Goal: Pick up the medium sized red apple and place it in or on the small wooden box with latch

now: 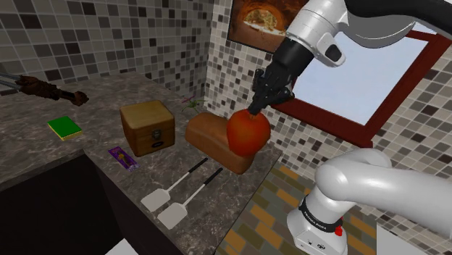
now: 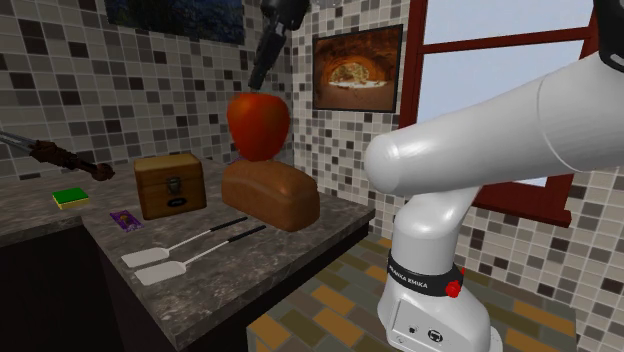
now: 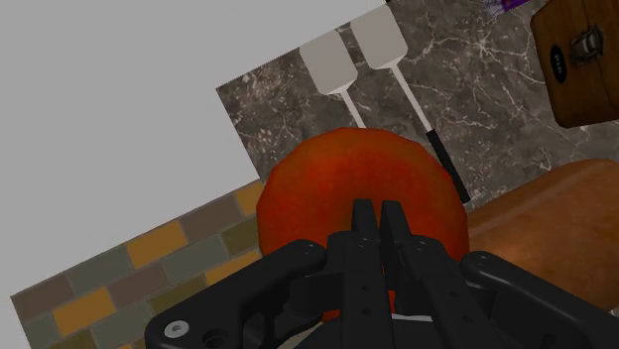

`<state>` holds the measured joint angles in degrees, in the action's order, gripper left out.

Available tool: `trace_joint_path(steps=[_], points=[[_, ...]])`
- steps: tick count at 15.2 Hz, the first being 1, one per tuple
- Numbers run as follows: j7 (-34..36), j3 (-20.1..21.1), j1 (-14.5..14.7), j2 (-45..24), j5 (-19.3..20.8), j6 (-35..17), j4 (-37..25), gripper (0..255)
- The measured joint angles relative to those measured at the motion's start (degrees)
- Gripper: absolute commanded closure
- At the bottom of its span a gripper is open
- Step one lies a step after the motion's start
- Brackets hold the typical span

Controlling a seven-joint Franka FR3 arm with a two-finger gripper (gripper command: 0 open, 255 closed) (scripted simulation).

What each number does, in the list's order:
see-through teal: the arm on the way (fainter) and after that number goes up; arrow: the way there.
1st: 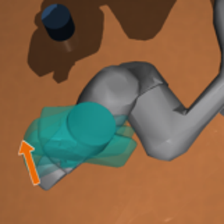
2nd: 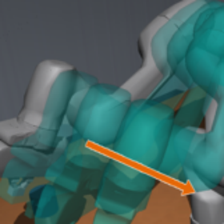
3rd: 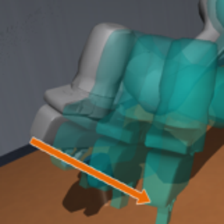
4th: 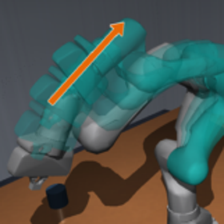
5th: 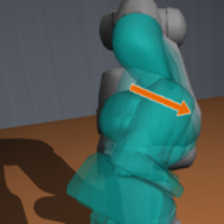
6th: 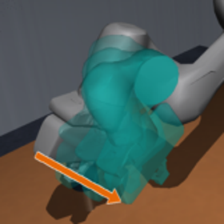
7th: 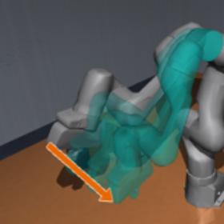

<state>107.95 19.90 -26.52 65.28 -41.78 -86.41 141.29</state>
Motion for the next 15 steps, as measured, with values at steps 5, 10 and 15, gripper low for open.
trace_joint_path(steps=[5,10,15], points=[[0.37,2.38,-2.15,-7.58,-0.30,-2.04,-6.47,255],[0.56,6.92,-5.78,-18.73,-0.19,-6.40,-14.68,255],[2.74,12.60,-9.82,-30.43,1.62,-10.00,-24.83,255]])
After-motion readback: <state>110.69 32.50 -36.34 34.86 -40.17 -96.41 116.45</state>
